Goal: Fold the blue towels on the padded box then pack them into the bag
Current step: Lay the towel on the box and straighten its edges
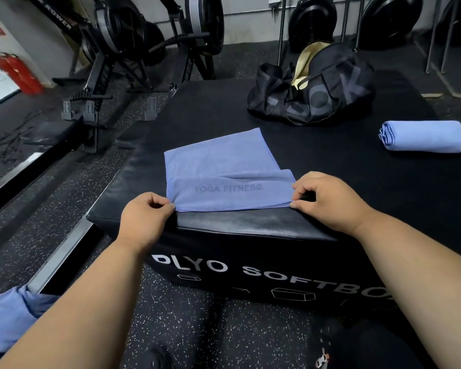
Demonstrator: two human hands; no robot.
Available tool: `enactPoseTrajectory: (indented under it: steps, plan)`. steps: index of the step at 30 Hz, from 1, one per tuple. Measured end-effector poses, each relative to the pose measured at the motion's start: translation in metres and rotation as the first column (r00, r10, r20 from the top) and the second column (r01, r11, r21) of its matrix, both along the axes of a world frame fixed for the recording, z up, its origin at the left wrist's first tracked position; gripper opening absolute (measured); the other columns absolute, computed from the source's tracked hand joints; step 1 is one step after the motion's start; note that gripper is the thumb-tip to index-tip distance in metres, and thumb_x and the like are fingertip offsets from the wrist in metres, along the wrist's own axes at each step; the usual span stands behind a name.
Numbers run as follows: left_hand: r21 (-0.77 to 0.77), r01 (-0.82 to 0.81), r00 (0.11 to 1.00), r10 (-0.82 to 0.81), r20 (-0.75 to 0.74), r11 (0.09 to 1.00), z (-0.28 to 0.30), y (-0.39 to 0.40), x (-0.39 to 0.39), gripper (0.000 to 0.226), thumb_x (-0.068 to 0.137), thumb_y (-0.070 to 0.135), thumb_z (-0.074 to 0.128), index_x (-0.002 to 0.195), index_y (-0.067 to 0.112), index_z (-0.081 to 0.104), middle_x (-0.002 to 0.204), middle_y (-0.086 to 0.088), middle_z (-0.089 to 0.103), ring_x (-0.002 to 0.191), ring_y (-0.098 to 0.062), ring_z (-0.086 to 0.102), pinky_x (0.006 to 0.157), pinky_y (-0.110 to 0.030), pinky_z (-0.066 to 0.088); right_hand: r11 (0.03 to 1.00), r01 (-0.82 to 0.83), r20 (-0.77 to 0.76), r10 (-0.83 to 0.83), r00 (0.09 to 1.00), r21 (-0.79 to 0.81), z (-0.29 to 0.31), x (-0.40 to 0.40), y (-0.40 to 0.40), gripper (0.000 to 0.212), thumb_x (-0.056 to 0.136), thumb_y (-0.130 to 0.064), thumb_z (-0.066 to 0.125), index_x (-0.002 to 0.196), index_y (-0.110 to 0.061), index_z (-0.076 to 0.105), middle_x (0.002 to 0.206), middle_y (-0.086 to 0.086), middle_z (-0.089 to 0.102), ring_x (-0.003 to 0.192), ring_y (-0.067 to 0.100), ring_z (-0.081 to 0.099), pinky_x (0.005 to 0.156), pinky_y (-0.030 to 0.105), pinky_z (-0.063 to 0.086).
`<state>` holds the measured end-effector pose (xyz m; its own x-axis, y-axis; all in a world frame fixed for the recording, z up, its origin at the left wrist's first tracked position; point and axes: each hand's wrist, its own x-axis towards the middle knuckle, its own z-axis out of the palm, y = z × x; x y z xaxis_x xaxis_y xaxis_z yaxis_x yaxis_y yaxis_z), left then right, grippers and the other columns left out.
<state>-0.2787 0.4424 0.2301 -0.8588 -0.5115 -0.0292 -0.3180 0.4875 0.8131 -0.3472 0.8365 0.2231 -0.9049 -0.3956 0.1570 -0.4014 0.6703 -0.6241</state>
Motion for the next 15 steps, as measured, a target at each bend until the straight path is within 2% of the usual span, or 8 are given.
enactPoseTrajectory:
  steps: [5, 8, 11, 13, 15]
  plan:
    - [-0.014, 0.003, 0.999, -0.004, -0.044, 1.000, -0.003, -0.001, 0.001, 0.010, 0.088, 0.013, 0.078, 0.090, 0.019, 0.069, 0.088, 0.005, 0.075, 0.079, -0.013, 0.067, 0.071, -0.024, 0.049, 0.999, -0.050, -0.029, 0.050, 0.998, 0.018, -0.004, -0.002, 0.004, 0.019, 0.085, -0.025, 0.084, 0.079, -0.034, 0.069, 0.100, -0.016, 0.063, 0.097, 0.007, 0.062, 0.089, 0.038, 0.053]
    - [-0.017, 0.032, 0.995, -0.033, -0.097, 0.999, -0.003, 0.003, 0.007, 0.023, 0.091, 0.013, 0.074, 0.105, 0.025, 0.061, 0.090, 0.008, 0.072, 0.076, -0.007, 0.062, 0.074, -0.020, 0.046, 0.994, -0.078, -0.058, 0.082, 0.995, 0.077, -0.004, -0.001, 0.003, 0.015, 0.088, -0.027, 0.081, 0.084, -0.036, 0.071, 0.100, -0.019, 0.061, 0.099, 0.008, 0.057, 0.091, 0.036, 0.051]
    - [-0.178, 0.098, 0.988, -0.118, -0.104, 0.979, -0.006, 0.006, 0.012, 0.028, 0.093, 0.013, 0.071, 0.107, 0.034, 0.060, 0.096, 0.014, 0.071, 0.085, -0.001, 0.064, 0.080, -0.014, 0.045, 0.991, -0.088, -0.061, 0.095, 0.994, 0.104, -0.003, -0.002, 0.005, 0.012, 0.090, -0.029, 0.080, 0.086, -0.039, 0.073, 0.101, -0.021, 0.060, 0.099, 0.007, 0.056, 0.092, 0.033, 0.049]
    - [-0.288, 0.176, 0.974, -0.210, -0.091, 0.941, -0.011, 0.004, 0.014, 0.034, 0.094, 0.011, 0.069, 0.108, 0.042, 0.066, 0.104, 0.017, 0.068, 0.094, 0.002, 0.063, 0.090, -0.016, 0.046, 0.991, -0.092, -0.047, 0.097, 0.994, 0.098, -0.003, -0.003, 0.007, 0.012, 0.089, -0.031, 0.080, 0.086, -0.039, 0.074, 0.100, -0.022, 0.061, 0.100, 0.005, 0.057, 0.092, 0.031, 0.049]
    - [-0.365, 0.251, 0.953, -0.295, -0.072, 0.897, -0.014, -0.001, 0.016, 0.033, 0.096, 0.011, 0.070, 0.112, 0.040, 0.074, 0.108, 0.019, 0.064, 0.100, 0.006, 0.062, 0.097, -0.012, 0.043, 0.993, -0.087, -0.032, 0.090, 0.995, 0.084, -0.004, -0.004, 0.008, 0.011, 0.089, -0.031, 0.082, 0.086, -0.040, 0.075, 0.101, -0.022, 0.062, 0.101, 0.005, 0.058, 0.092, 0.030, 0.049]
